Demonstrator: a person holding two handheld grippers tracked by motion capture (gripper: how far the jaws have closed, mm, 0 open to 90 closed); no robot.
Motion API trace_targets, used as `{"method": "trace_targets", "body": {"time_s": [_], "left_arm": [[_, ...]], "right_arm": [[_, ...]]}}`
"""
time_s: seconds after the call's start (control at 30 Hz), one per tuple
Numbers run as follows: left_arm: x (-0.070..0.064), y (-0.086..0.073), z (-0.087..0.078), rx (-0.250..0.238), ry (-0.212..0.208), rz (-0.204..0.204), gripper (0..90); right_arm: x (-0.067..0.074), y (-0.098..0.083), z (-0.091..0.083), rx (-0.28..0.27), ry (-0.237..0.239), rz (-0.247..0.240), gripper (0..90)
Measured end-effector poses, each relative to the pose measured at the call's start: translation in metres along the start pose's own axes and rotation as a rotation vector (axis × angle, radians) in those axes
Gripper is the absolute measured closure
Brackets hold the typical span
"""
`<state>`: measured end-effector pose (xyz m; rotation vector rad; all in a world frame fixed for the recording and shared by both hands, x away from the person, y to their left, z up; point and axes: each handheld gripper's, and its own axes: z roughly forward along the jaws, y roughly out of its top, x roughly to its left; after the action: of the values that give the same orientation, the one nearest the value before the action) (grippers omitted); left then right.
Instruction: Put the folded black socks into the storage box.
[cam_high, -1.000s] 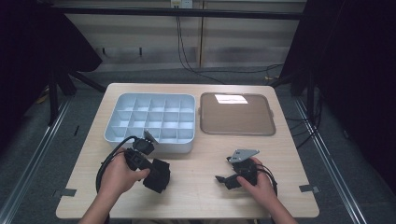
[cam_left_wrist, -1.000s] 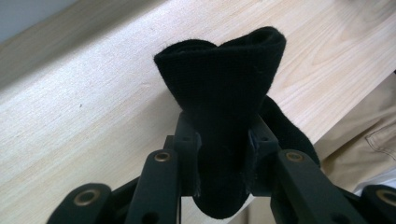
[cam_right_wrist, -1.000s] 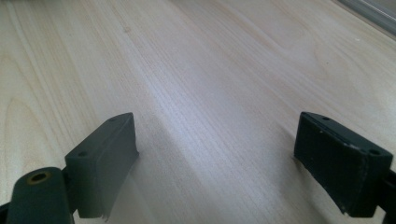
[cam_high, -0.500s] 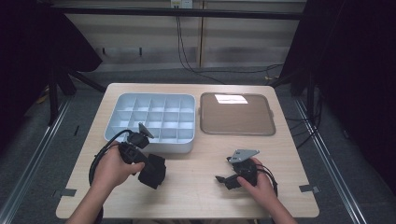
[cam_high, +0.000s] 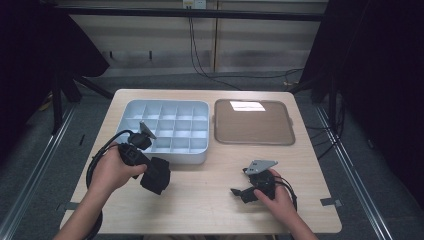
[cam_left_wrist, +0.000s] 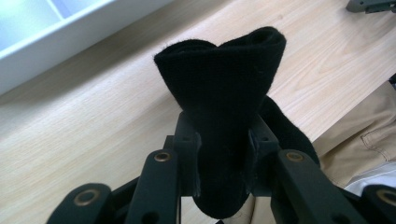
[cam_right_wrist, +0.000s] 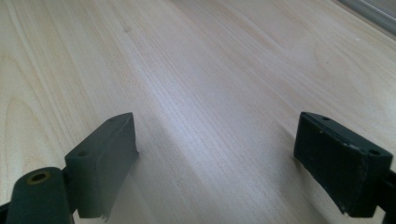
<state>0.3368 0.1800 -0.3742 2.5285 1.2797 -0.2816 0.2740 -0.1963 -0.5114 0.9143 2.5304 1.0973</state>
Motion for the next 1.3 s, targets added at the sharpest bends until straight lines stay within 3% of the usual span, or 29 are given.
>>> {"method": "trace_targets", "body": {"time_s": [0.33, 0.43, 0.67, 1.3], "left_arm": [[0.011, 0.002, -0.021, -0.015, 0.019, -0.02, 70.8], [0.016, 0.003, -0.025, -0.026, 0.004, -0.033, 70.8], [0.022, 0.007, -0.036, -0.041, 0.049, -0.043, 70.7], [0.037, 0.02, -0.058, -0.085, 0.069, -0.071, 70.6]], "right_arm": [[0.0, 0.0, 0.0, -0.001, 0.0, 0.003, 12.6], [0.0, 0.0, 0.0, -0.001, 0.0, 0.003, 12.6], [0.0, 0.0, 0.0, -0.003, -0.001, 0.0, 12.6], [0.0, 0.0, 0.0, -0.003, -0.001, 0.0, 12.6]]}}
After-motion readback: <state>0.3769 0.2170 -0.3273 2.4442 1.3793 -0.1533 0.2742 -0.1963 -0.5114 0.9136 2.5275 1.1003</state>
